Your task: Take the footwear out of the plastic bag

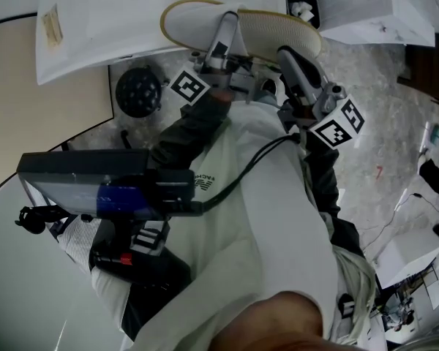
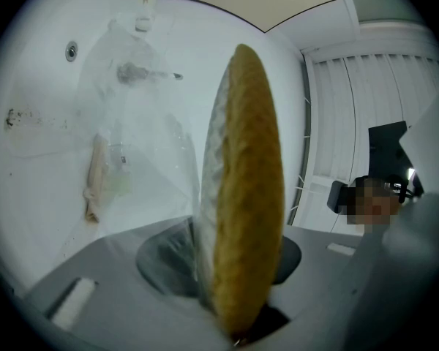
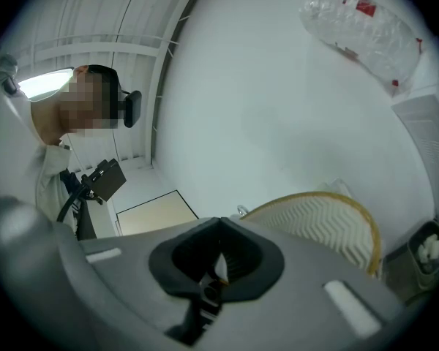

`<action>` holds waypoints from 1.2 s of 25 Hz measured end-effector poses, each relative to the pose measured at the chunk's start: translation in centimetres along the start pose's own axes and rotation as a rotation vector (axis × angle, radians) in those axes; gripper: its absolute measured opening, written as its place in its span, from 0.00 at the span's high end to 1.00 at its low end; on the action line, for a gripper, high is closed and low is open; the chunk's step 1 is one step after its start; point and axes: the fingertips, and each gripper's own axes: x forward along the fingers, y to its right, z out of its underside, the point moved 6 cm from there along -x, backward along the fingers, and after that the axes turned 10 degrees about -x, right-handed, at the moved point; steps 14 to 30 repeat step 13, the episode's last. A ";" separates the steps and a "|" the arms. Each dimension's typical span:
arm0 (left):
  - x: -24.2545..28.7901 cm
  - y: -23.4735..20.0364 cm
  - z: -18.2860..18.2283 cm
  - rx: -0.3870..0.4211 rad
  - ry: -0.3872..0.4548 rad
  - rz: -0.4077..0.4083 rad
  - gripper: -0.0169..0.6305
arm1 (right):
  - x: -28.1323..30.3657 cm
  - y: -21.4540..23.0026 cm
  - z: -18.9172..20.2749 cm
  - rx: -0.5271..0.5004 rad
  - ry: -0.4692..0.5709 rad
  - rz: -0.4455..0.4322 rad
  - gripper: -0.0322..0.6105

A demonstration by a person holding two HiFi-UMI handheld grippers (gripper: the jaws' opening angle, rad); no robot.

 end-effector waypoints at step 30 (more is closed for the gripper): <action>0.0 -0.5 -0.4 -0.009 0.017 -0.010 0.79 | 0.7 0.2 0.6 -0.003 -0.026 -0.017 0.95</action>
